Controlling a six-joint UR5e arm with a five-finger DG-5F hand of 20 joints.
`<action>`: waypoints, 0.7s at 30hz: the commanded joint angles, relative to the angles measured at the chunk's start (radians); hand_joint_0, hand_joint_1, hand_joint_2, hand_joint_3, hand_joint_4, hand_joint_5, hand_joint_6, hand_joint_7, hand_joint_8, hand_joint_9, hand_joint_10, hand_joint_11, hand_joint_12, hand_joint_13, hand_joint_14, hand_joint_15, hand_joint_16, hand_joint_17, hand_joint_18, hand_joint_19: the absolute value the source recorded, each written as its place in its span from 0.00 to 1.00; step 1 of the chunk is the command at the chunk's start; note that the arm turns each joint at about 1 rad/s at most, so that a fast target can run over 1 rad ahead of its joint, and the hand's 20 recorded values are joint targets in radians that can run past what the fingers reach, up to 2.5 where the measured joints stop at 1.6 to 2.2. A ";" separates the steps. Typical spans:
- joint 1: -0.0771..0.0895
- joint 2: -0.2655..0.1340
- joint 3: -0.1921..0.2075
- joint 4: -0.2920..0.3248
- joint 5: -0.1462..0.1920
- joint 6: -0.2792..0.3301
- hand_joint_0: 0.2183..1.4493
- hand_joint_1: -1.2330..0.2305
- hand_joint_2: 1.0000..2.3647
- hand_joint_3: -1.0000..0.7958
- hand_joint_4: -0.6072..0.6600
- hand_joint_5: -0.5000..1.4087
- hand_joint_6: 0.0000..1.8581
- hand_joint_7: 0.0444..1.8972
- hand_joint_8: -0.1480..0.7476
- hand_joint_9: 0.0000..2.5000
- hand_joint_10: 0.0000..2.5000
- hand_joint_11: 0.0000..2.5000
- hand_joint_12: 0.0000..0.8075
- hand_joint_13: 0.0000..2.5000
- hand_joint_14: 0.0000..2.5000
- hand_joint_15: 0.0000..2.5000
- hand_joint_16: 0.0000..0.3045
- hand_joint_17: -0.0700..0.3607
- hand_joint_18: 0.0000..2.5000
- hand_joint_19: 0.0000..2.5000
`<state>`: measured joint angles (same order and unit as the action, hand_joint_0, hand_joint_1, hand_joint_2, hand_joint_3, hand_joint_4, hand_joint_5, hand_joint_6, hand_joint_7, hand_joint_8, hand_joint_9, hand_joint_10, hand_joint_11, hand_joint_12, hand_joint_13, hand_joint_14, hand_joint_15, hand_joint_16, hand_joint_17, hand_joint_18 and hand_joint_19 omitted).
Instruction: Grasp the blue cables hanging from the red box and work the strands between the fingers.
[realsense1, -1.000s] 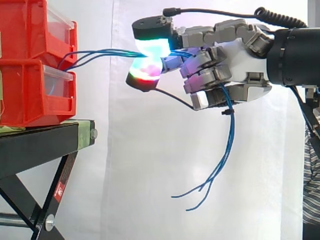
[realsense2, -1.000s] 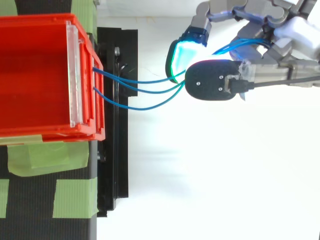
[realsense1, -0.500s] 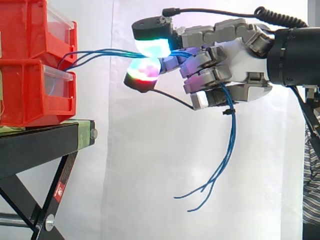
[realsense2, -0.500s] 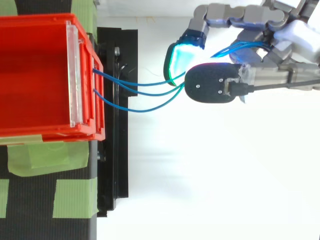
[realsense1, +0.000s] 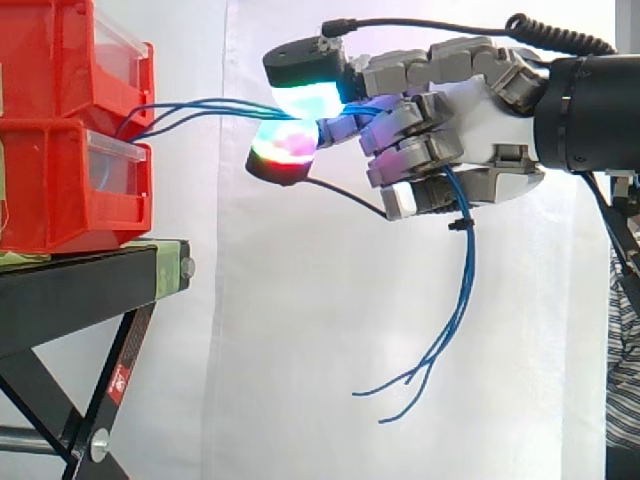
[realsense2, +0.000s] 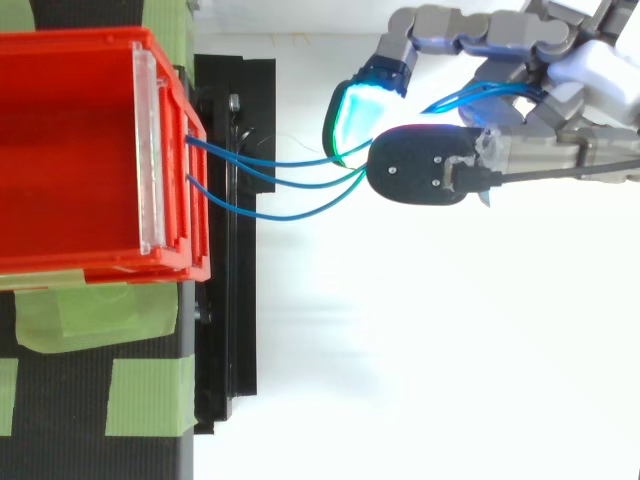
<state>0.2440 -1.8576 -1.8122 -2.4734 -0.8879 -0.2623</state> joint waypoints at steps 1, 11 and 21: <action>0.000 0.000 0.001 0.001 0.000 0.000 0.67 0.38 0.00 0.75 0.71 0.54 0.01 0.72 0.70 0.70 1.00 1.00 0.73 0.78 1.00 0.64 0.84 0.61 1.00 0.23; 0.000 0.000 0.001 -0.001 0.001 0.001 0.46 0.40 0.22 0.59 0.79 0.58 0.01 0.56 0.70 0.70 1.00 1.00 0.73 0.78 1.00 0.64 0.84 0.61 1.00 0.23; 0.000 0.000 0.001 -0.002 0.001 0.005 0.68 0.38 0.00 0.75 0.68 0.57 0.01 0.71 0.70 0.70 1.00 1.00 0.73 0.78 1.00 0.64 0.84 0.61 1.00 0.23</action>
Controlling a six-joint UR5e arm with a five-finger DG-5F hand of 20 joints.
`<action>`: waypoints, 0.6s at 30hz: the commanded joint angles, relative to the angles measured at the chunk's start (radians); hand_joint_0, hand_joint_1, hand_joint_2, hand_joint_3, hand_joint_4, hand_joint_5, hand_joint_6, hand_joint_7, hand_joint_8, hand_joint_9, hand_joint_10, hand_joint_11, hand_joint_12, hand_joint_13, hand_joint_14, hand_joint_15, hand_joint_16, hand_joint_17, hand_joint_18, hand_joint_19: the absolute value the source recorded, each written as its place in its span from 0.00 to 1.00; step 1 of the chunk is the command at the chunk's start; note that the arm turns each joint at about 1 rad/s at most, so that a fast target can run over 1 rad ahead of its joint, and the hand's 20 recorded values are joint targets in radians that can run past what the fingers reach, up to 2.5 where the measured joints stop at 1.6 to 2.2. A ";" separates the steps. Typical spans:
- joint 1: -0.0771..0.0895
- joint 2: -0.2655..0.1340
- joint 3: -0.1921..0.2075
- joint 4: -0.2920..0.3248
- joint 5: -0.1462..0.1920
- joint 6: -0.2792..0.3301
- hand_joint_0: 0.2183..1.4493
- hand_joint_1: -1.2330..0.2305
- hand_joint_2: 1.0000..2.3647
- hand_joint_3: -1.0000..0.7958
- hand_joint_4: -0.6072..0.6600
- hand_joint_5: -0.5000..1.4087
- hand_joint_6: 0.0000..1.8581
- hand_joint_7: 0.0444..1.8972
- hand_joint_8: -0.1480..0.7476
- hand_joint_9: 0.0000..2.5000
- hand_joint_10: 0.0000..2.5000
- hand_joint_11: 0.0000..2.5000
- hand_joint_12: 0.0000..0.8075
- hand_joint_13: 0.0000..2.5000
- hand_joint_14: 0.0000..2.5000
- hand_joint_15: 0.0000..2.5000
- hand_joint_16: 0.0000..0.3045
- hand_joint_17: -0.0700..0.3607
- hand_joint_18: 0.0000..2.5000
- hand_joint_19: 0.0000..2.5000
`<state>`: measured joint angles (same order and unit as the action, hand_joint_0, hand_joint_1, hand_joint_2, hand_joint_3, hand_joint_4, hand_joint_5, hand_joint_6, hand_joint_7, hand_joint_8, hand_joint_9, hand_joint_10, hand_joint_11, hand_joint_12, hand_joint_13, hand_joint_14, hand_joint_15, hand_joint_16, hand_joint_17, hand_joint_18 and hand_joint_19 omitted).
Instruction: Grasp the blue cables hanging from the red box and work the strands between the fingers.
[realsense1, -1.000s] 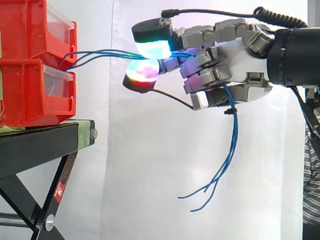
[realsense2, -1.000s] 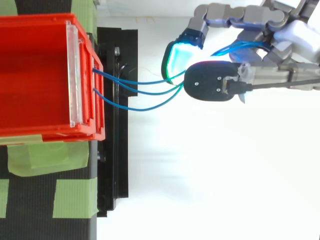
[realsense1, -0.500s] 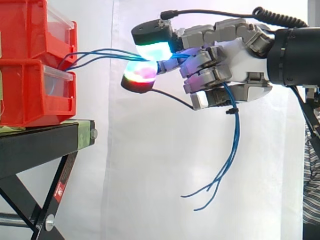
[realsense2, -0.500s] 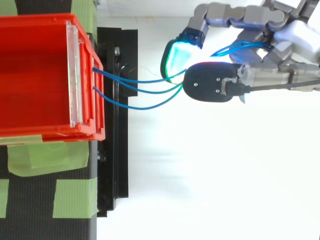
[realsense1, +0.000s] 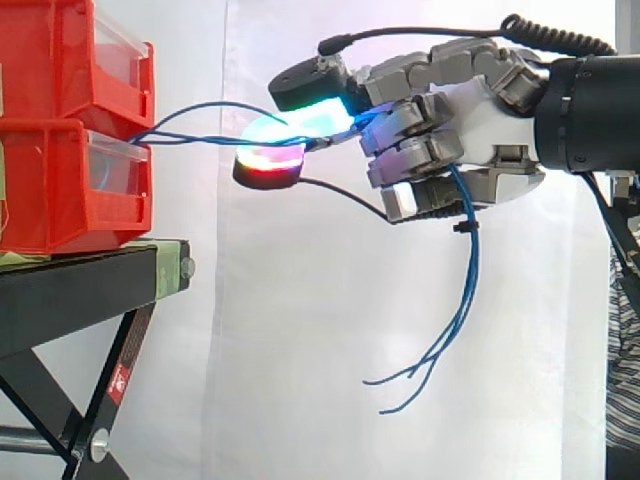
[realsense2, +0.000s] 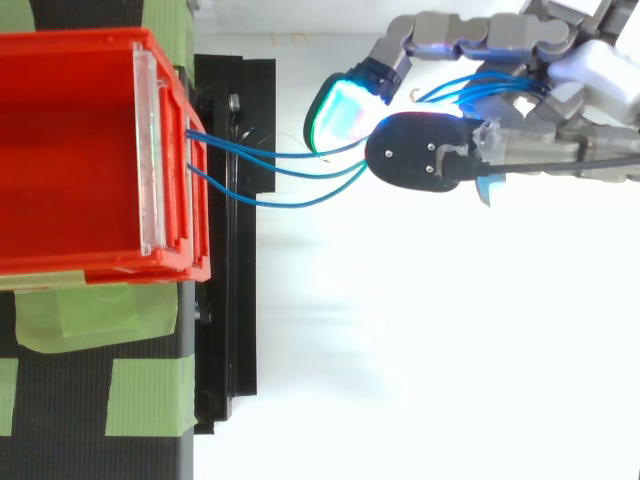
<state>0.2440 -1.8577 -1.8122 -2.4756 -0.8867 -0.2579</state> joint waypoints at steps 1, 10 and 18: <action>0.000 0.000 -0.001 0.000 0.000 0.000 0.66 0.38 0.00 0.75 0.69 0.57 0.01 0.72 0.70 0.70 1.00 1.00 0.73 0.78 1.00 0.64 0.84 0.61 1.00 0.23; 0.000 0.000 -0.001 0.000 0.000 0.006 0.55 0.32 0.01 0.56 0.71 0.43 0.07 0.75 0.70 0.70 1.00 1.00 0.73 0.78 1.00 0.64 0.84 0.61 1.00 0.23; 0.000 0.000 0.001 -0.005 0.000 0.009 0.52 0.31 0.02 0.39 0.67 0.38 0.18 0.73 0.70 0.70 1.00 1.00 0.73 0.78 1.00 0.64 0.84 0.61 1.00 0.23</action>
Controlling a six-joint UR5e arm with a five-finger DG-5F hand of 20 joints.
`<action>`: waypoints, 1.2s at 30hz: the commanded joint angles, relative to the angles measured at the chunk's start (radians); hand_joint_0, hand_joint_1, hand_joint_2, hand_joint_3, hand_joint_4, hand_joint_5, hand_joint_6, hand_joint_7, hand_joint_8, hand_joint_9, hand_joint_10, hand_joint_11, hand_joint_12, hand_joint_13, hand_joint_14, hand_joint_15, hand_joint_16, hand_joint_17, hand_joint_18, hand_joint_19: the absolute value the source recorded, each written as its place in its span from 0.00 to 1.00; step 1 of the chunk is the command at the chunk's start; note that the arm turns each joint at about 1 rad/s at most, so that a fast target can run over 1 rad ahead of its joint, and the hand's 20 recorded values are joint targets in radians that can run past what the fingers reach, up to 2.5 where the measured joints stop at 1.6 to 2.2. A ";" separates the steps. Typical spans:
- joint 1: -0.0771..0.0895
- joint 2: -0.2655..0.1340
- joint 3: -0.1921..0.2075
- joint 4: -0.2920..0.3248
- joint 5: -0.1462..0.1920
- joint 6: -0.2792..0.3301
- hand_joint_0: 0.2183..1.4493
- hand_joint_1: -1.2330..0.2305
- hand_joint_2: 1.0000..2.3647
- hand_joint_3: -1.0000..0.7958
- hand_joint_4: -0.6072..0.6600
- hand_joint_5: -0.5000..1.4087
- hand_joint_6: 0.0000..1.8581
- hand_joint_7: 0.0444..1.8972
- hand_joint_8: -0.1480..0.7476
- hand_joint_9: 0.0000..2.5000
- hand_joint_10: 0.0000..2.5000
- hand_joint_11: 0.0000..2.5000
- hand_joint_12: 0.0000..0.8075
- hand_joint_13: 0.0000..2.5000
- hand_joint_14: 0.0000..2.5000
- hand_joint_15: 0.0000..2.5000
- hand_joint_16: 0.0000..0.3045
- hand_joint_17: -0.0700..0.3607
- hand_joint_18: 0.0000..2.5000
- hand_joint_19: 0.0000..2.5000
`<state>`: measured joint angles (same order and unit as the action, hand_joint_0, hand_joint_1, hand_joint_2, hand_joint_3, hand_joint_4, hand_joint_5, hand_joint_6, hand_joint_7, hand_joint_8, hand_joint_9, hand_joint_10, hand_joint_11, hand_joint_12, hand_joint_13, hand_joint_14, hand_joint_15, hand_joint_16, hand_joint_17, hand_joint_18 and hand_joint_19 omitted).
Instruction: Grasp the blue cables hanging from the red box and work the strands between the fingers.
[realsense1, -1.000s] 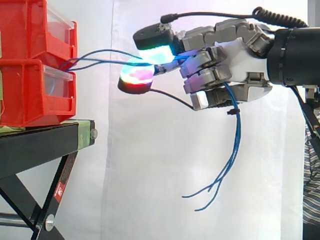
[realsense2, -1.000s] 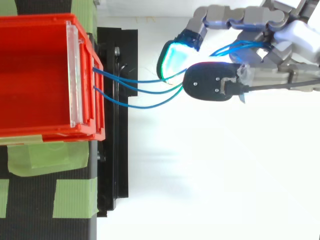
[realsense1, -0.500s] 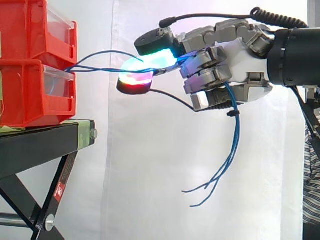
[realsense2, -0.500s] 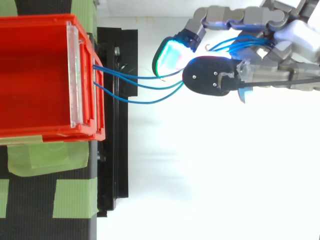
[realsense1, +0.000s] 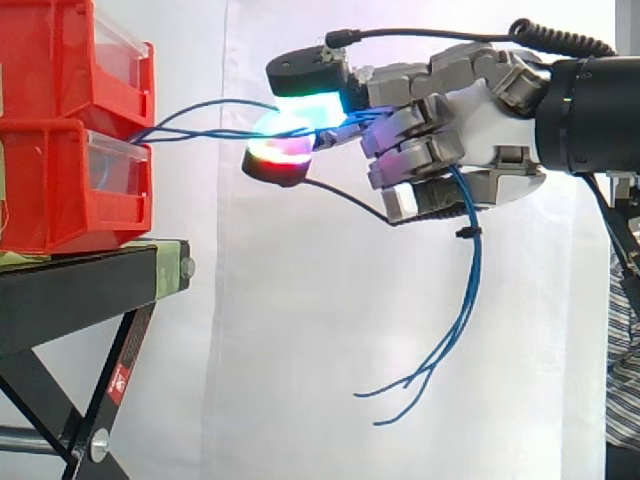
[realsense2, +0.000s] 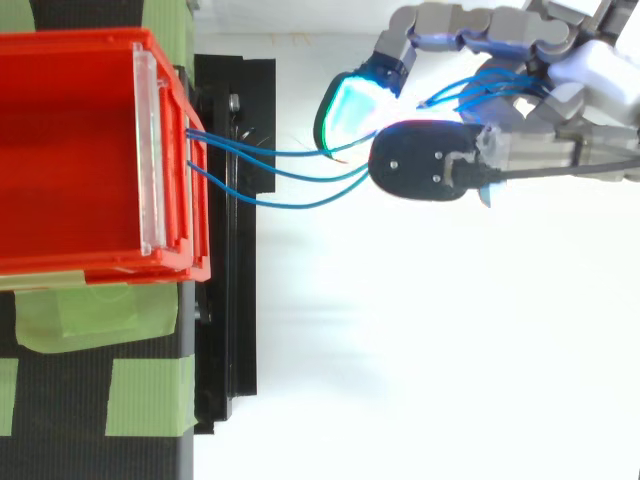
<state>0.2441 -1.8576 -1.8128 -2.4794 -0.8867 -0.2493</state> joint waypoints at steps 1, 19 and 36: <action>0.000 0.000 0.001 -0.001 0.000 0.001 0.54 0.31 0.02 0.41 0.68 0.37 0.21 0.72 0.70 0.70 1.00 1.00 0.73 0.78 1.00 0.64 0.84 0.61 1.00 0.23; 0.000 0.000 0.000 -0.001 0.005 -0.001 0.70 0.33 0.00 0.75 0.67 0.31 0.34 0.61 0.70 0.70 1.00 1.00 0.73 0.78 1.00 0.64 0.84 0.61 1.00 0.23; 0.003 0.000 0.000 -0.003 0.034 0.122 0.76 0.33 0.03 0.79 0.51 0.43 0.18 0.70 0.70 0.70 1.00 1.00 0.73 0.78 1.00 0.64 0.84 0.61 1.00 0.23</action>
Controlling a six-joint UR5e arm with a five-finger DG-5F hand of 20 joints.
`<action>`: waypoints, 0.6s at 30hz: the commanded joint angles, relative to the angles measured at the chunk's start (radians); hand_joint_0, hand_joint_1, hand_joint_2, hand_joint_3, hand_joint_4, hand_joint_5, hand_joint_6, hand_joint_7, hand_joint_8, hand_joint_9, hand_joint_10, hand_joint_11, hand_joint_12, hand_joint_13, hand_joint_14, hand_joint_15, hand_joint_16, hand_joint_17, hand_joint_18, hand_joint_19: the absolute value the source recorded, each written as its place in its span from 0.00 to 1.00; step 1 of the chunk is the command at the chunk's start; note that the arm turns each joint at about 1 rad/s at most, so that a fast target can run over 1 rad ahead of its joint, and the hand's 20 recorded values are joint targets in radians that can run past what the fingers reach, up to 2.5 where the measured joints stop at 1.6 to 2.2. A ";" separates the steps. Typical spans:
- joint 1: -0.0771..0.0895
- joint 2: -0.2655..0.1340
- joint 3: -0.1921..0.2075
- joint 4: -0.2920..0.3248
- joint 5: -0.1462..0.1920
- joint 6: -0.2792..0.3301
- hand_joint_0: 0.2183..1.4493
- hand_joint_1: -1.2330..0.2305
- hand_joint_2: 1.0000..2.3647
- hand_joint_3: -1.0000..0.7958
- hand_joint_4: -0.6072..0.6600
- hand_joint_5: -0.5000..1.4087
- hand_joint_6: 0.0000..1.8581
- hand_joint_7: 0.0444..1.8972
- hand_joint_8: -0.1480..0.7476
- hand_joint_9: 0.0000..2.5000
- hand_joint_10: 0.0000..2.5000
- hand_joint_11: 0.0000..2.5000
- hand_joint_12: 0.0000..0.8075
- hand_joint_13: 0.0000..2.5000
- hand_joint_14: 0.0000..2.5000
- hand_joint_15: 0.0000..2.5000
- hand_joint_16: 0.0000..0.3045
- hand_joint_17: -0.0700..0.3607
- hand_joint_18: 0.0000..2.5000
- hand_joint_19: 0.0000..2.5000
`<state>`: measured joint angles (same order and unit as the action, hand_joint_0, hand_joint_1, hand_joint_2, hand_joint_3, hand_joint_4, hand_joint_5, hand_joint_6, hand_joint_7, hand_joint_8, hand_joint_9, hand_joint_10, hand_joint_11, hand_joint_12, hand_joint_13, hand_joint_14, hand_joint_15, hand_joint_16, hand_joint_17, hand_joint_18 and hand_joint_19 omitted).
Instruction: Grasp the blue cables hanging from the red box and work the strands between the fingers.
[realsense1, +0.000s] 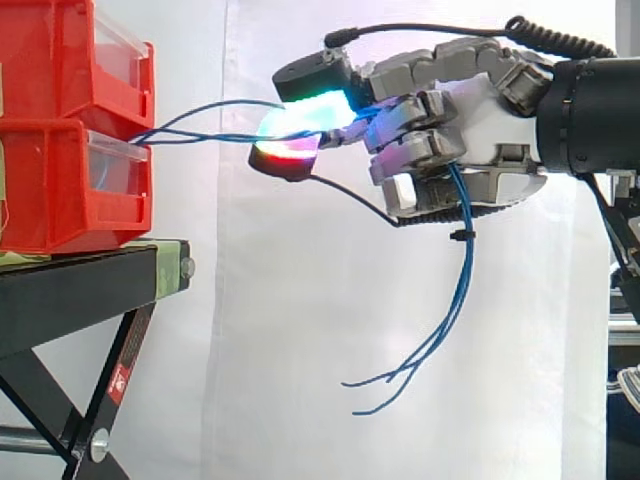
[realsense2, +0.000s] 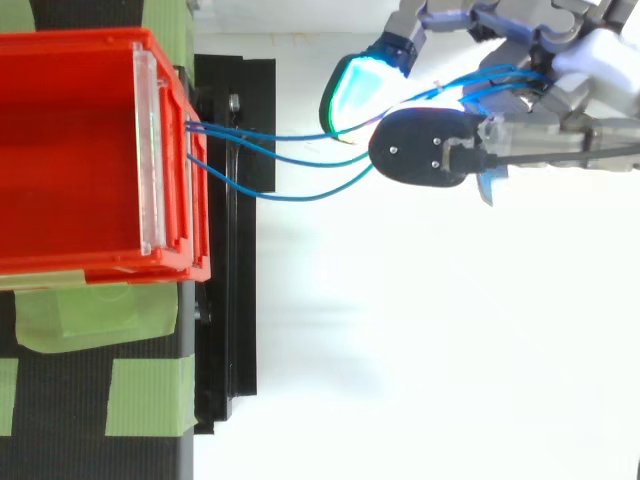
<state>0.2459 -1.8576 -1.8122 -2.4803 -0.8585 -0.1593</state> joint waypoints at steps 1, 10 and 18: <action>0.003 0.000 0.001 -0.003 0.007 0.043 0.73 0.34 0.05 0.77 0.51 0.44 0.16 0.71 0.70 0.70 1.00 1.00 0.73 0.78 1.00 0.64 0.84 0.61 1.00 0.23; 0.007 0.000 -0.001 -0.019 0.007 0.044 0.57 0.39 0.07 0.65 0.64 0.53 0.01 0.69 0.70 0.70 1.00 1.00 0.73 0.78 1.00 0.64 0.84 0.61 1.00 0.23; 0.009 -0.002 -0.001 -0.022 0.007 0.046 0.78 0.39 0.00 0.71 0.63 0.57 0.01 0.61 0.70 0.70 1.00 1.00 0.73 0.78 1.00 0.64 0.84 0.61 1.00 0.23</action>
<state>0.2548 -1.8582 -1.8124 -2.5015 -0.8514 -0.1147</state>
